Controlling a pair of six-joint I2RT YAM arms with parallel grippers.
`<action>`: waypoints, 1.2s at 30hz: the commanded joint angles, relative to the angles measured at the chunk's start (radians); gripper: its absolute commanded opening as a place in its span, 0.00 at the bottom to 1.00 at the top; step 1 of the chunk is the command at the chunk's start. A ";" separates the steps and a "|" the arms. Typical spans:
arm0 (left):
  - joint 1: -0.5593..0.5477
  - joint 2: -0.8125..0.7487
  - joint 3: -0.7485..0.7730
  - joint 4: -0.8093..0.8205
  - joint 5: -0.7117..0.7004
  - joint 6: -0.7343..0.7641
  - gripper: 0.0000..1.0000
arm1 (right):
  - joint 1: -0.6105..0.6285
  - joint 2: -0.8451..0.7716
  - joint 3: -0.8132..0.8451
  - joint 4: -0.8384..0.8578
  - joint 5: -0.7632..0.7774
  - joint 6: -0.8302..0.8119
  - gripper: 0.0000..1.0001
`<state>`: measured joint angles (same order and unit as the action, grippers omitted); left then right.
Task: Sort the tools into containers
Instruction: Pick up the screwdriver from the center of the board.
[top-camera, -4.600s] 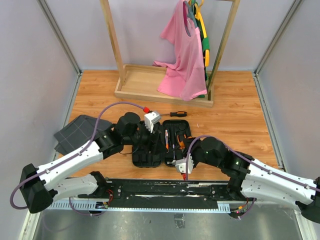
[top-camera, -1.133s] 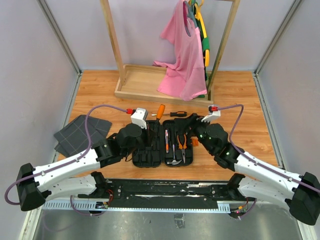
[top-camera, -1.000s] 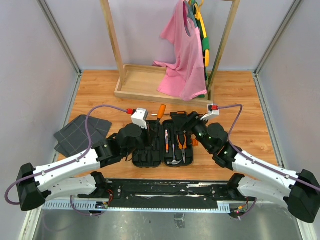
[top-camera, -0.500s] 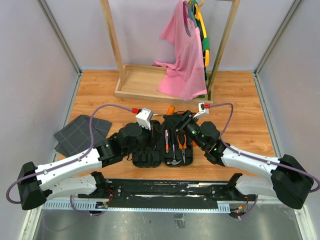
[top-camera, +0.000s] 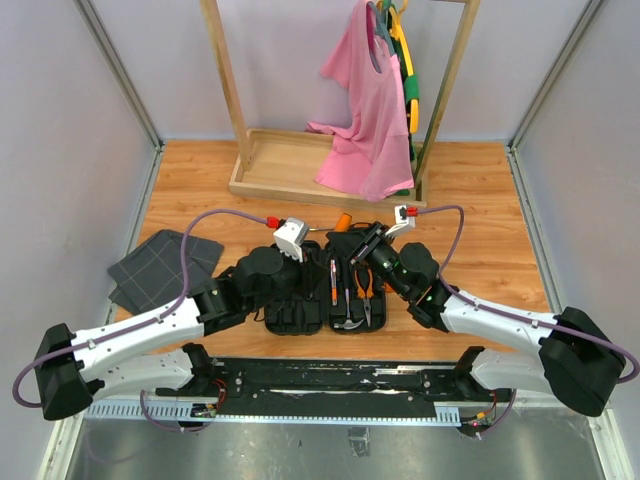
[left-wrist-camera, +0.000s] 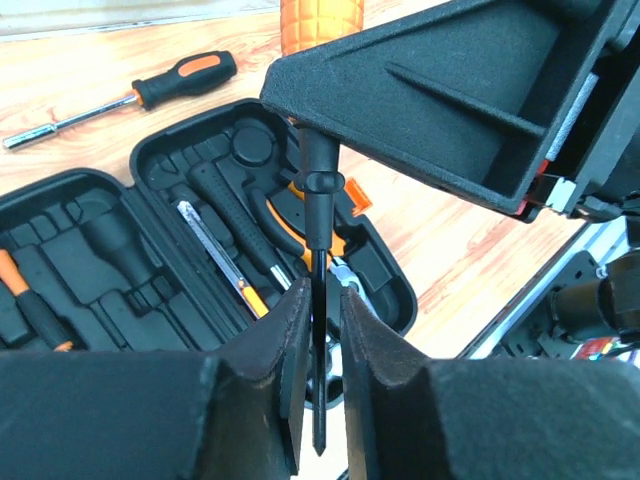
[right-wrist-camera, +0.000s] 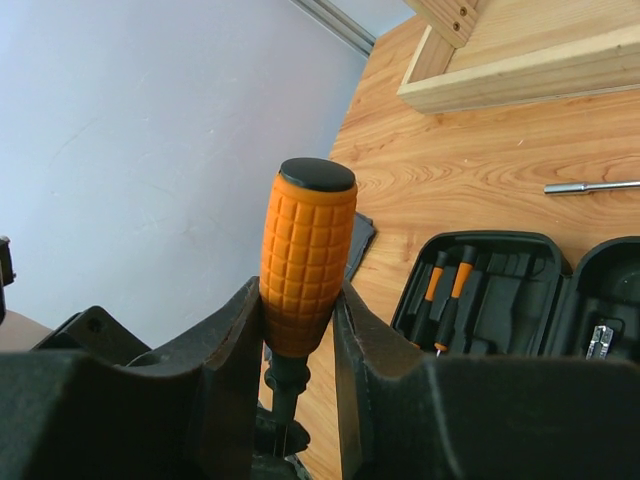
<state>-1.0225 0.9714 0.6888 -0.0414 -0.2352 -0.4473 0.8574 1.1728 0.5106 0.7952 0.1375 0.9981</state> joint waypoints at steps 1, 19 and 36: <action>0.001 -0.031 -0.011 0.051 0.009 0.007 0.26 | -0.008 -0.002 0.024 0.004 0.011 -0.033 0.00; 0.197 -0.063 -0.074 0.055 0.041 -0.082 0.59 | -0.009 -0.143 0.036 -0.330 0.187 -0.264 0.01; 0.521 -0.011 -0.192 0.097 -0.041 -0.187 0.58 | -0.009 0.120 0.307 -0.592 -0.015 -0.298 0.01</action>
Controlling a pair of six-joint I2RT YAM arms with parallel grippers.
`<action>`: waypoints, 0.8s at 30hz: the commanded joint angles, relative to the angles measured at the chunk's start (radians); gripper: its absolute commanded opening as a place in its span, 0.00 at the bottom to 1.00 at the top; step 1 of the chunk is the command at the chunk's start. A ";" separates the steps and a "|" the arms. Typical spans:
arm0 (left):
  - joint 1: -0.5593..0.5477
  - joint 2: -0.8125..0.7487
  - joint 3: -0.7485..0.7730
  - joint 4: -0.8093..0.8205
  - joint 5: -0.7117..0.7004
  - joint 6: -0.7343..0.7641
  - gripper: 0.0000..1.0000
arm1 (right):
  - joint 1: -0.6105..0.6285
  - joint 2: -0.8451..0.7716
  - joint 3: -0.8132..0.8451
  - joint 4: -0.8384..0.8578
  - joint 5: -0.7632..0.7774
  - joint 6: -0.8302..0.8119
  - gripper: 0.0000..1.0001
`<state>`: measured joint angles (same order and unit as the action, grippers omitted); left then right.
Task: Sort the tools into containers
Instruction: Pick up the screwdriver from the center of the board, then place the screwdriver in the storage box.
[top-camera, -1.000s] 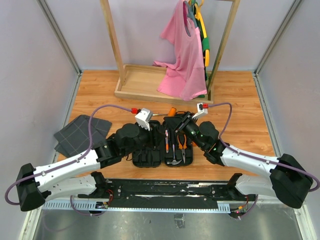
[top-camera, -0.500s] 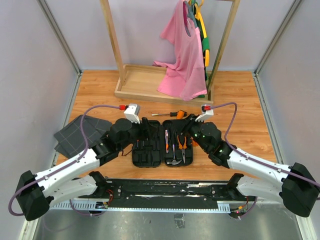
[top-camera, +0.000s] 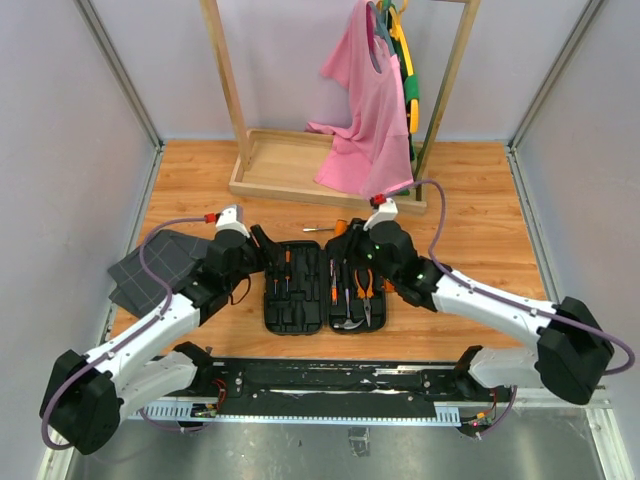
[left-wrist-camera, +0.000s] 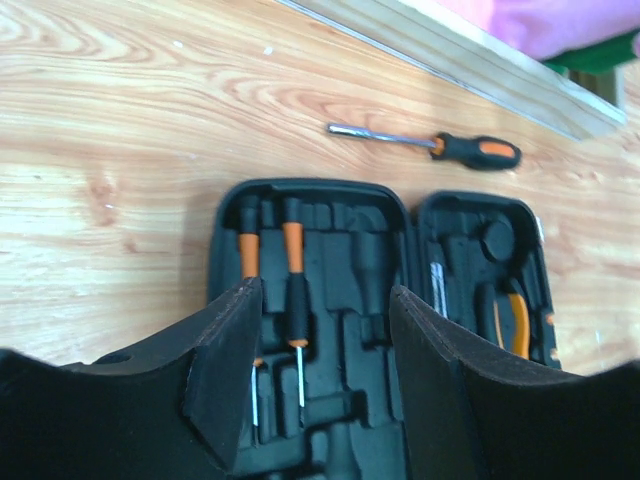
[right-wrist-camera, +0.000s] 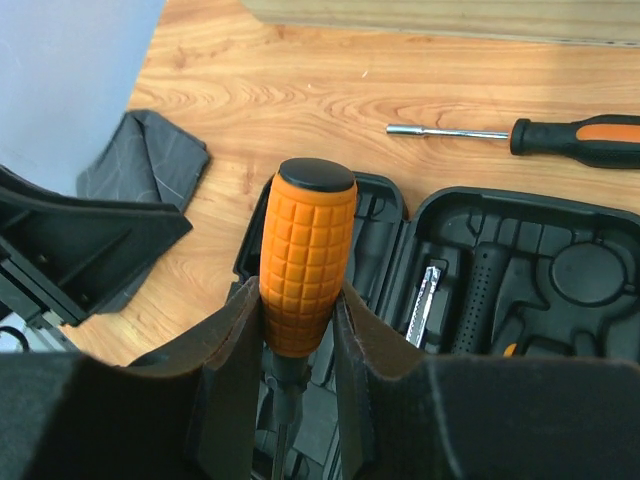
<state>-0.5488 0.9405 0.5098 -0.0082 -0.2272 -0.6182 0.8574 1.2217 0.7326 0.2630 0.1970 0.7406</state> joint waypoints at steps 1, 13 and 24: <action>0.057 0.029 -0.013 0.081 -0.057 -0.013 0.58 | -0.009 0.098 0.115 -0.084 -0.094 -0.051 0.01; 0.088 0.203 0.023 0.220 -0.191 0.005 0.54 | -0.009 0.393 0.369 -0.282 -0.141 -0.070 0.03; 0.091 0.264 -0.015 0.278 -0.202 0.011 0.55 | -0.009 0.550 0.457 -0.331 -0.144 -0.002 0.06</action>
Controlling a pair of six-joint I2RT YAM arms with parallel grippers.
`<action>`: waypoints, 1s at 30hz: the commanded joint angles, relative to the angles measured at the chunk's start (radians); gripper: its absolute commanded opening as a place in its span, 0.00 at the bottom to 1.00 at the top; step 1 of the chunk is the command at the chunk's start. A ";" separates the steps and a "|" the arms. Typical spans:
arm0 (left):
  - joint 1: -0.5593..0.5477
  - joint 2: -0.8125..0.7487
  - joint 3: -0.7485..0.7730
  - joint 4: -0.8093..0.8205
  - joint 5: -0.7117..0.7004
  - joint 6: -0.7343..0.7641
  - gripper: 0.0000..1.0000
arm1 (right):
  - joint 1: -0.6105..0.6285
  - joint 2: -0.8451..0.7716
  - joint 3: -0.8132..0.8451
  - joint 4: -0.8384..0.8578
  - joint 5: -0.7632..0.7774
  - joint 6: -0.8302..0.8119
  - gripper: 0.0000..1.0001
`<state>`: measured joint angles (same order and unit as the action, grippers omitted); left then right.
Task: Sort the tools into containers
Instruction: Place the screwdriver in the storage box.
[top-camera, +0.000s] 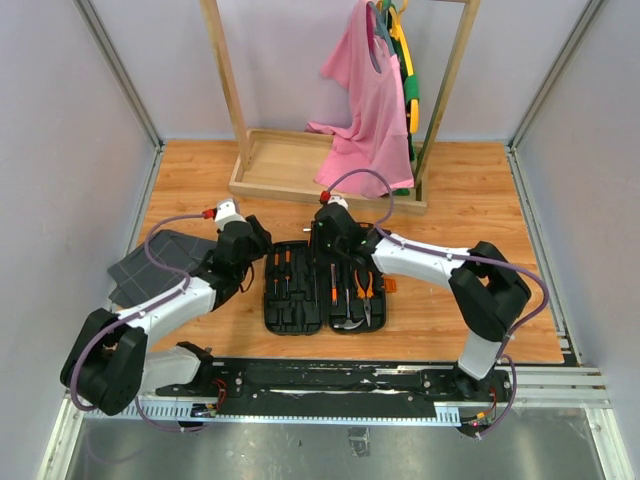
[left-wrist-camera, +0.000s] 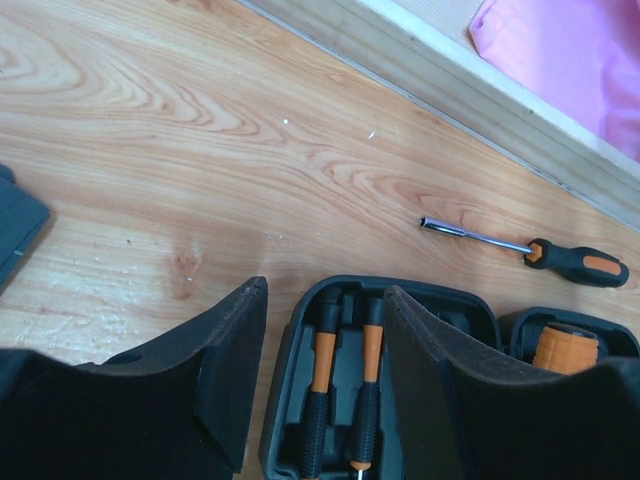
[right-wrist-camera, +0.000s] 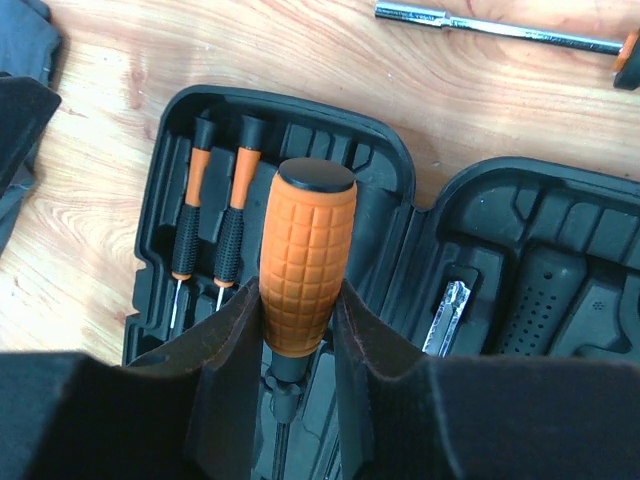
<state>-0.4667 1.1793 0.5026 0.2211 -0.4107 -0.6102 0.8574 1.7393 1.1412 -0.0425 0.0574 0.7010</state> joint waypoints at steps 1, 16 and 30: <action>0.010 0.034 -0.007 0.053 -0.017 0.002 0.54 | -0.009 0.044 0.058 -0.025 -0.006 0.040 0.06; 0.010 0.149 0.042 0.076 0.033 -0.014 0.52 | -0.009 0.144 0.066 0.011 0.038 0.042 0.15; 0.010 0.132 0.035 0.082 0.033 -0.016 0.52 | -0.017 0.185 0.076 0.003 0.091 0.020 0.38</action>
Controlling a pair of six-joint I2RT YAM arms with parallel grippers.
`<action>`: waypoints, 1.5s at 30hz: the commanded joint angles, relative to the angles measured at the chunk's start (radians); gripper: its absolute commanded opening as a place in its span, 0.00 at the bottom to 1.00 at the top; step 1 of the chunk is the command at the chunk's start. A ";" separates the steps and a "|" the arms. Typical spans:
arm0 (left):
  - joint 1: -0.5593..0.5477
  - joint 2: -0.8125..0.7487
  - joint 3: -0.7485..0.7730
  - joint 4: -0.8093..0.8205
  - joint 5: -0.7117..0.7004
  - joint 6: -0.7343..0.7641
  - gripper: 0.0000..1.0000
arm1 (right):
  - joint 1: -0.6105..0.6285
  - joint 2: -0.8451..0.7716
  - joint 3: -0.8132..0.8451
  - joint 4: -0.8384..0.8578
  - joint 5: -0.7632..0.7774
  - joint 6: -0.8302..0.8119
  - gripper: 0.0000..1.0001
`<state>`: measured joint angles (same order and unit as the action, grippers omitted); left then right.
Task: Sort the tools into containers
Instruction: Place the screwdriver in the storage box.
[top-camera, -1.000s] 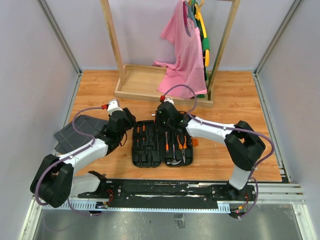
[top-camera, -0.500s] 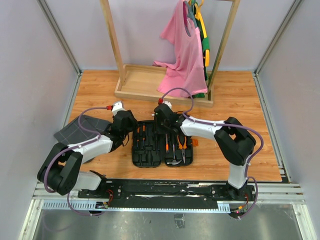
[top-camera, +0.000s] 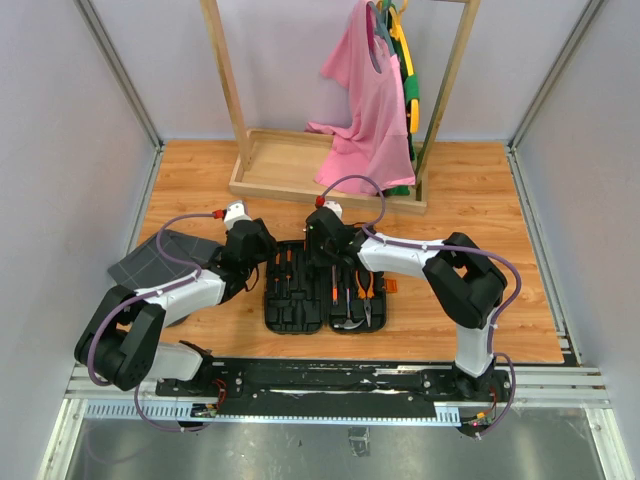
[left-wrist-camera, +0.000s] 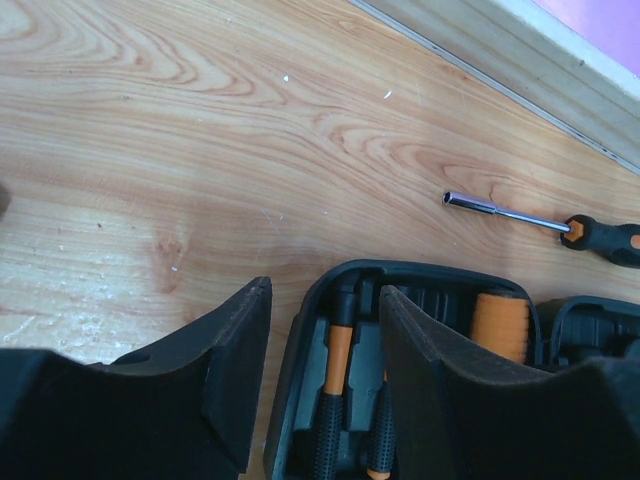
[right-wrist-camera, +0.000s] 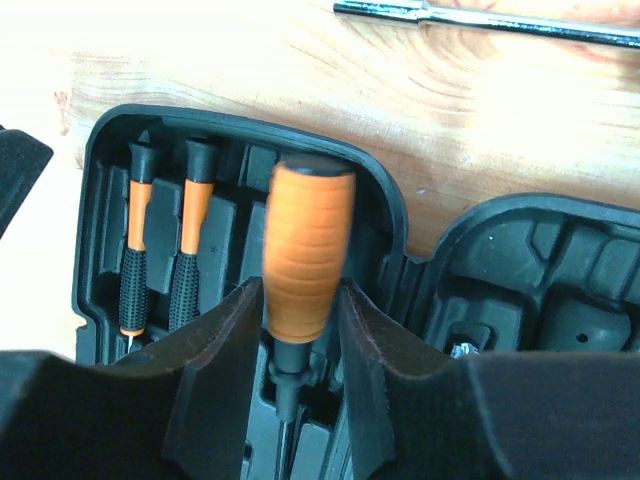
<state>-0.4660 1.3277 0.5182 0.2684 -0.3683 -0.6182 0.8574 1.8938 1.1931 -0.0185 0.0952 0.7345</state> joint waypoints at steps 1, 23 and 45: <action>0.009 -0.020 0.019 0.034 -0.009 -0.007 0.52 | -0.016 0.035 0.026 -0.023 0.053 -0.014 0.39; 0.009 -0.015 0.025 0.029 -0.014 -0.002 0.52 | -0.001 -0.063 0.058 -0.132 0.189 -0.116 0.42; 0.013 0.003 0.041 0.015 -0.006 0.000 0.52 | 0.043 0.047 0.224 -0.285 0.179 -0.161 0.28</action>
<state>-0.4648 1.3266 0.5278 0.2676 -0.3683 -0.6178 0.8795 1.9060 1.3788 -0.2287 0.2642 0.5694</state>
